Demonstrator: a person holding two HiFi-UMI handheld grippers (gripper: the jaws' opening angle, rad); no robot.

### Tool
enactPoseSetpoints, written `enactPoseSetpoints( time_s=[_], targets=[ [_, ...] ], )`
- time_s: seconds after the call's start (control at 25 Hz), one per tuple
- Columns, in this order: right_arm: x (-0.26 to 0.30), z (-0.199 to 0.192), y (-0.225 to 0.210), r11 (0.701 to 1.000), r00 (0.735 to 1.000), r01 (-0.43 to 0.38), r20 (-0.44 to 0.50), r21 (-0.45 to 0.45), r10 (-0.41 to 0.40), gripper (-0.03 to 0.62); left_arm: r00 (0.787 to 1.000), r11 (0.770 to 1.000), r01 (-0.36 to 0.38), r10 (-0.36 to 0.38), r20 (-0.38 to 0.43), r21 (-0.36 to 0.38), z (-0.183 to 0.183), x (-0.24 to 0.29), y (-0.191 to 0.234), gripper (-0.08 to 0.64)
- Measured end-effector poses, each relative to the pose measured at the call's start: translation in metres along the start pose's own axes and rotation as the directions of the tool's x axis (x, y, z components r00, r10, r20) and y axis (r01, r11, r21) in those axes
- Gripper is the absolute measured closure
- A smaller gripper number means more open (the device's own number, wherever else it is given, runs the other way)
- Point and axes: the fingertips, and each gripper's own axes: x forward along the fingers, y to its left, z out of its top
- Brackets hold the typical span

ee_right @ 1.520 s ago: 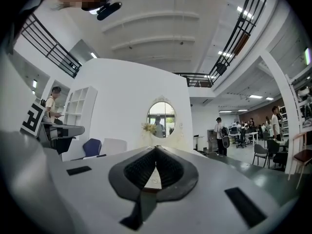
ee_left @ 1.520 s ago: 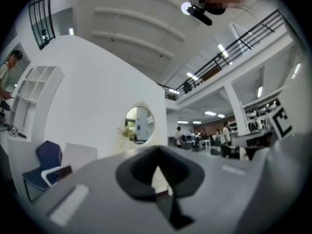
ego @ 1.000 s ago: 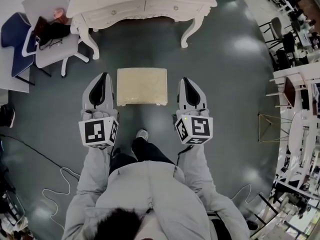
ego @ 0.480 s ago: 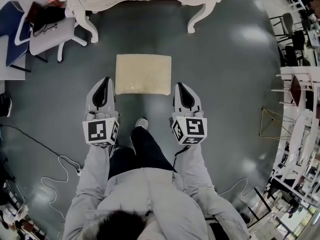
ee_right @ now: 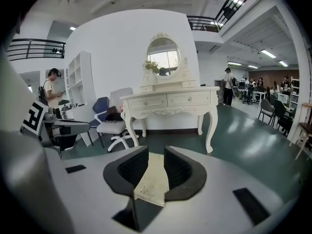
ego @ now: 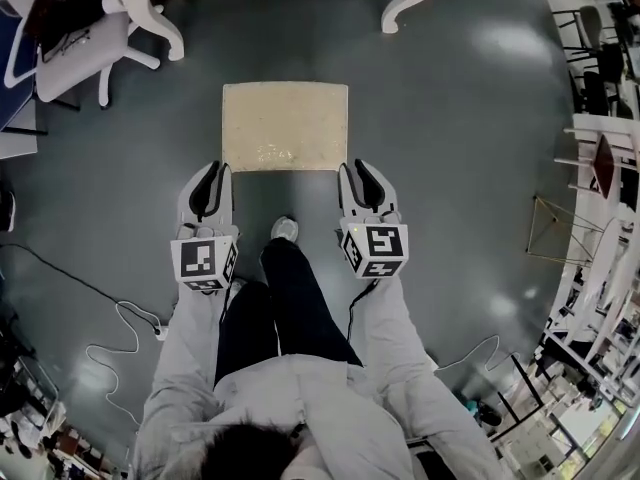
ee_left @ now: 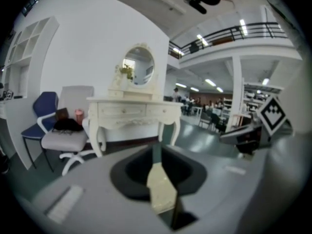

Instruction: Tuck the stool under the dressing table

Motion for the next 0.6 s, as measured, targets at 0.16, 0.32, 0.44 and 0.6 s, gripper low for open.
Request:
enactPoseSetpoints(
  time_s=[0.16,0.32,0.44,0.6],
  targets=[
    [0.017,-0.042,-0.008,1.000,0.998,0.001,-0.061,0.005,0.000,0.454,0.999,1.000,0.023,-0.022,-0.032,0.007,-0.034,0.016,0.000,0.465],
    [0.030,-0.080,-0.018,1.000,0.994,0.009,-0.107,0.030,-0.005,0.413,0.997,1.000,0.020,-0.019,-0.071,0.007,-0.071,0.025,0.004,0.434],
    [0.037,-0.103,-0.022,0.999,0.991,-0.002,-0.131,0.035,0.007,0.392,0.995,1.000,0.021,-0.020,-0.101,0.013,-0.095,0.033,0.005,0.407],
    [0.049,-0.129,-0.023,0.999,0.988,-0.024,-0.151,0.047,0.031,0.347,0.991,0.999,0.040,-0.038,-0.132,0.016,-0.123,0.044,0.006,0.371]
  ],
)
